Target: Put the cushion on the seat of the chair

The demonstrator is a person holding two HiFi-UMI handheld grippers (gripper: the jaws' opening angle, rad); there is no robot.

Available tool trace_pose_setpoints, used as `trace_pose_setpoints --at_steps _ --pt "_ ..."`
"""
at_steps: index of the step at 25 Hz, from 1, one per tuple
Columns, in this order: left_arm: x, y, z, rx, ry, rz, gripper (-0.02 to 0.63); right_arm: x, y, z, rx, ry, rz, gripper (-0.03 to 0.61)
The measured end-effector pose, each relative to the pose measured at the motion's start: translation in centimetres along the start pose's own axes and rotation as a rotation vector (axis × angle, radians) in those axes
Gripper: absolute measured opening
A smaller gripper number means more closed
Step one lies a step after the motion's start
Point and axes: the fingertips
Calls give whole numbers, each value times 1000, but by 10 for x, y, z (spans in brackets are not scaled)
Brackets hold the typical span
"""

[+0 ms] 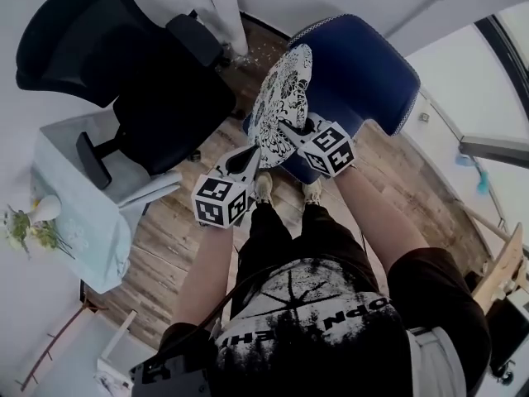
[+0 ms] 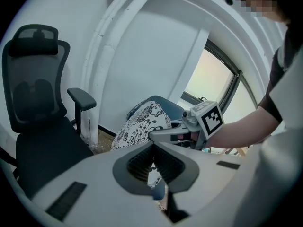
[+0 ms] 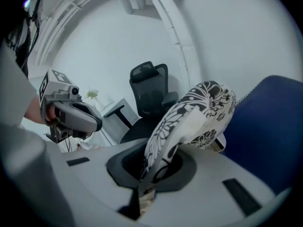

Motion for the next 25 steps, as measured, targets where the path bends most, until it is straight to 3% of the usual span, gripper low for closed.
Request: trace_pose_setpoints --at_steps 8,13,18,25 --pt "18 -37 1 9 -76 -97 14 16 -74 30 134 -102 -84 32" --pt "39 -79 24 23 -144 -194 14 -2 -132 43 273 -183 -84 32" --pt "70 -97 45 45 -203 -234 14 -20 -175 67 386 -234 -70 32" --pt "111 -116 54 74 -249 -280 14 -26 -231 90 443 -296 -109 32"
Point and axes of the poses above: the fingertips, and each gripper's own axes: x forward along the fingers, z to its right, y out of its top, and after that the axes turned 3 degrees about -x, right-handed
